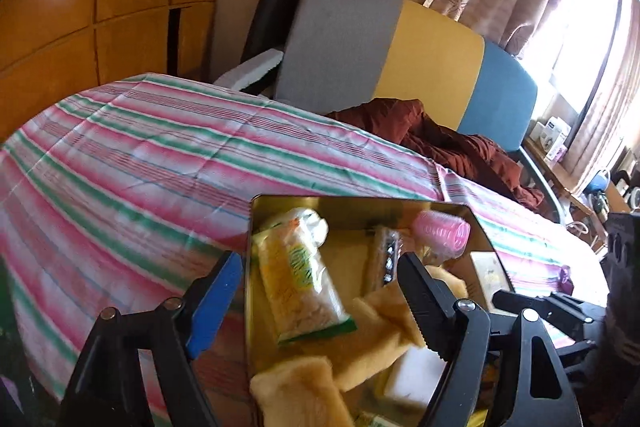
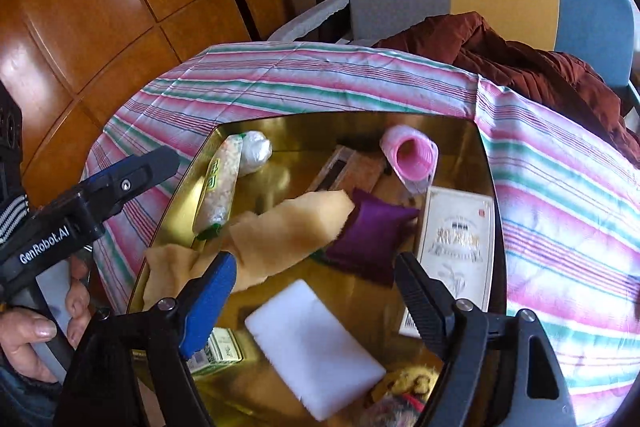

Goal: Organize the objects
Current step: 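Move both tools toward the purple packet and clear plastic bag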

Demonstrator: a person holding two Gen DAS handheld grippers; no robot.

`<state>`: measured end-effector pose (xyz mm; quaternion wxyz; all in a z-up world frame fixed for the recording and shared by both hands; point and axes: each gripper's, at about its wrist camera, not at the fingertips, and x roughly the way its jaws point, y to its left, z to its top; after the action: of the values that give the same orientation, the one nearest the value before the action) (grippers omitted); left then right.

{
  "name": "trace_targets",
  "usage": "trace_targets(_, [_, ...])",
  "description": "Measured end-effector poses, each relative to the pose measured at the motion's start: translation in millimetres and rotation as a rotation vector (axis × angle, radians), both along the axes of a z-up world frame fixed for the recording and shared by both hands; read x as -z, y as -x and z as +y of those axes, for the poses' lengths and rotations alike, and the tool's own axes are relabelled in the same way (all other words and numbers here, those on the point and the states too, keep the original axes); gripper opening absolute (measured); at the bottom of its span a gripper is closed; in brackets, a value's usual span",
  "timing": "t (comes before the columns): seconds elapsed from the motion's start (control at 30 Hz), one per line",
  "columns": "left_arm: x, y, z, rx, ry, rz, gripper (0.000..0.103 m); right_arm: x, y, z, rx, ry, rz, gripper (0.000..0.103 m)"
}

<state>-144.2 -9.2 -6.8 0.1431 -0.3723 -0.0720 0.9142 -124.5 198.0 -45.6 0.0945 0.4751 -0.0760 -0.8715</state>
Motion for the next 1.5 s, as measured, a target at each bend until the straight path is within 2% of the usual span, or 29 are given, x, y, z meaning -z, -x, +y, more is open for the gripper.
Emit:
trace_targets(0.13, [-3.8, -27.0, -1.0, -0.033, 0.06, 0.046, 0.081, -0.8, -12.8, -2.7, 0.011, -0.013, 0.015, 0.083])
trace_targets(0.33, [-14.9, -63.0, 8.8, -0.036, 0.106, 0.121, 0.085, -6.4, -33.0, -5.0, 0.013, -0.046, 0.049, 0.083])
trace_targets(0.53, [-22.6, -85.3, 30.6, 0.021, 0.135, 0.153, 0.085, -12.7, -54.0, 6.5, 0.039, -0.061, 0.072, 0.083])
trace_targets(0.87, [-27.3, -107.0, 66.7, 0.116, 0.155, 0.171, 0.085, -15.3, -83.3, 50.6, 0.127, -0.092, 0.077, 0.083])
trace_targets(1.2, [-28.7, -120.4, 113.2, 0.238, 0.191, 0.187, 0.085, -16.5, -104.8, 133.0, 0.275, -0.102, 0.051, 0.083])
trace_targets(1.5, [-25.1, -121.3, 158.8, 0.354, 0.192, 0.174, 0.085, -2.3, -127.2, 251.6, 0.532, -0.089, -0.058, 0.083])
